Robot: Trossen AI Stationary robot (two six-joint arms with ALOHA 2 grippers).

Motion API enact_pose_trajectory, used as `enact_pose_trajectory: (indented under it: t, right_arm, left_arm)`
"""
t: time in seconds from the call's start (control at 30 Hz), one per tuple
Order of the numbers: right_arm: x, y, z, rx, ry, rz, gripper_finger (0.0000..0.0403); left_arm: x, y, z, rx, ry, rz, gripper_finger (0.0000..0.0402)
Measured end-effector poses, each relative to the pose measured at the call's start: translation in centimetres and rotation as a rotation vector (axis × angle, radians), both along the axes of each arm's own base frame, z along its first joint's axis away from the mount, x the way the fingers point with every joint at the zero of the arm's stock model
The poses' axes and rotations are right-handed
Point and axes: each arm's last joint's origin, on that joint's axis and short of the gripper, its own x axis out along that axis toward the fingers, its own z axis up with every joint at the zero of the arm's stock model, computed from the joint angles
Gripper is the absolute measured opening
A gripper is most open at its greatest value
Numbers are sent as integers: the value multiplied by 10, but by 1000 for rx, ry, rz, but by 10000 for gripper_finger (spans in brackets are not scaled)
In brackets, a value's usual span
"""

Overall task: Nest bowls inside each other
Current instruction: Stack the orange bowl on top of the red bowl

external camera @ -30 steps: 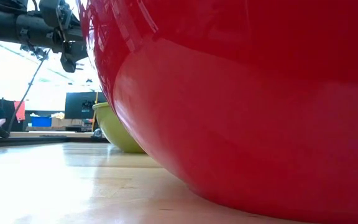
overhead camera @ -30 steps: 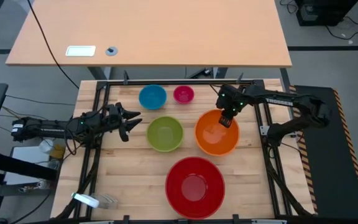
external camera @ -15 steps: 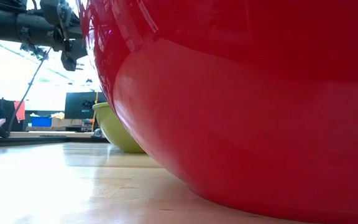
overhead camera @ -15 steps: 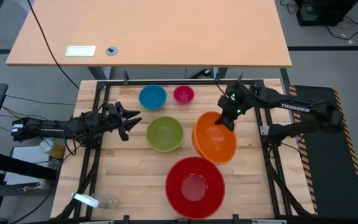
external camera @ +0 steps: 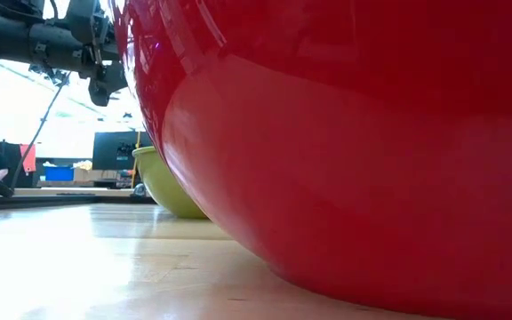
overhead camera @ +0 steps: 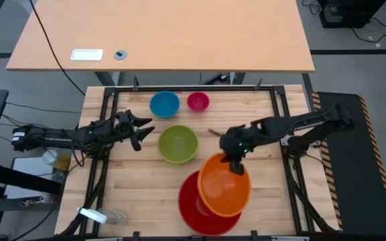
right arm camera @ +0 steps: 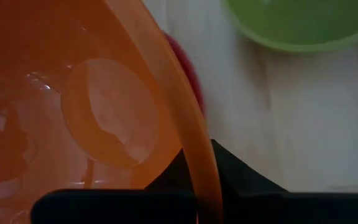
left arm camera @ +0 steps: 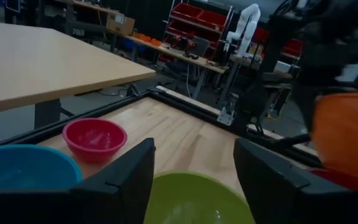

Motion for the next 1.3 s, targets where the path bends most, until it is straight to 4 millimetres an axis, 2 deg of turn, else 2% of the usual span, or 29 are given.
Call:
enact_pose_trajectory:
  t: [0.2,0.43,1.0,1.13,1.3]
  right_arm:
    - [26,19,-8,-5,46,33,25]
    - [45,28,-18,-28,131,41,25]
    - [54,26,-40,-46,249,20,30]
    - [57,28,-44,-49,244,69,59]
    - [59,27,-46,-35,244,82,130]
  left_arm:
    - [5,0,1,-14,-27,-15,242]
    - [5,-4,4,-11,-62,-71,242]
    - [5,-5,6,-7,-76,-83,242]
    - [5,-5,6,-4,-80,-61,243]
    - [5,-5,6,-4,-72,-59,243]
